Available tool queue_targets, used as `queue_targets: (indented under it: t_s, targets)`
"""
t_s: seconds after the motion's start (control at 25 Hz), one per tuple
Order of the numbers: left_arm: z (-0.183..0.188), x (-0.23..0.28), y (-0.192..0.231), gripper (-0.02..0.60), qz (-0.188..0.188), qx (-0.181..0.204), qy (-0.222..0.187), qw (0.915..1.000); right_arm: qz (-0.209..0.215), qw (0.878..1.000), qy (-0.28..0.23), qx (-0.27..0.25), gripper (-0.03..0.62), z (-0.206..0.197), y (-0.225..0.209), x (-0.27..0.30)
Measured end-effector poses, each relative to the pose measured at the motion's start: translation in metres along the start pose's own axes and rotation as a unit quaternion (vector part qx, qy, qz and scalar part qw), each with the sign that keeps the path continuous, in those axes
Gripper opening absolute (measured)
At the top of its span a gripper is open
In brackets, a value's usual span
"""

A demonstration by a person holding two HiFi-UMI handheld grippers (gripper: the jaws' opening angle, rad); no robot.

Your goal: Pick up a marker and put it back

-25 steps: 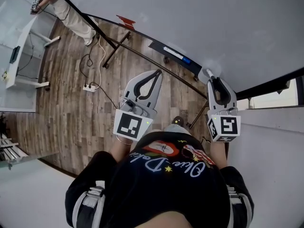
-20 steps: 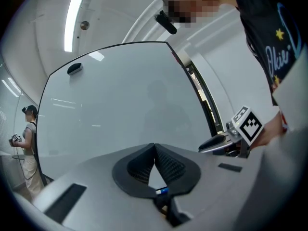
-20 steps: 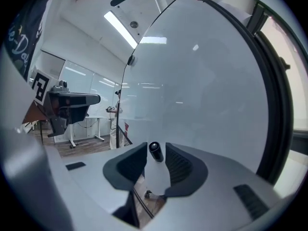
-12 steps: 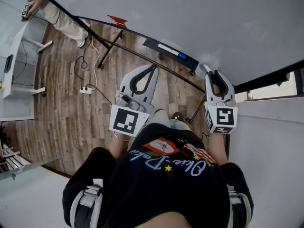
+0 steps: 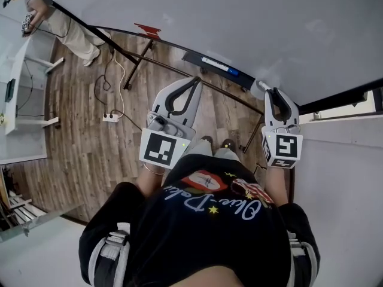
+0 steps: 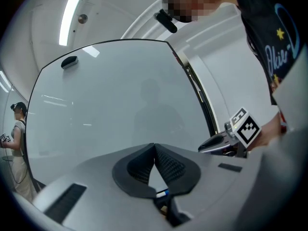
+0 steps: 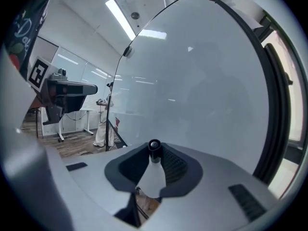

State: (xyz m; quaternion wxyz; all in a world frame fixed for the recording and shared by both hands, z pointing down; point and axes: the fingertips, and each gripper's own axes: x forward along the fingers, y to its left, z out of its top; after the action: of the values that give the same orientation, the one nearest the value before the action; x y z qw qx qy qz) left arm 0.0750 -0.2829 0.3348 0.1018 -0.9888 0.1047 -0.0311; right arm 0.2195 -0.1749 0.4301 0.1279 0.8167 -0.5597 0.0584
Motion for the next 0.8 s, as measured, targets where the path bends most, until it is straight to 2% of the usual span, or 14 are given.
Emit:
queue_targets:
  t_s: [0.24,0.52,0.8]
  targets:
    - [0.005,-0.006,0.009,0.003,-0.005,-0.02,-0.004,0.9998,-0.012,1.0,-0.003,0.003,0.071,0.014,0.005,-0.005]
    - [0.002,0.0,0.015,0.003,-0.022,-0.007,-0.002,0.9997,-0.023,1.0,-0.008,0.001,0.072,0.029,0.004,-0.012]
    - [0.007,0.004,0.007,0.003,-0.04,-0.023,-0.032,0.9984,-0.036,0.999,-0.015,-0.018,0.071,0.048,0.002,-0.028]
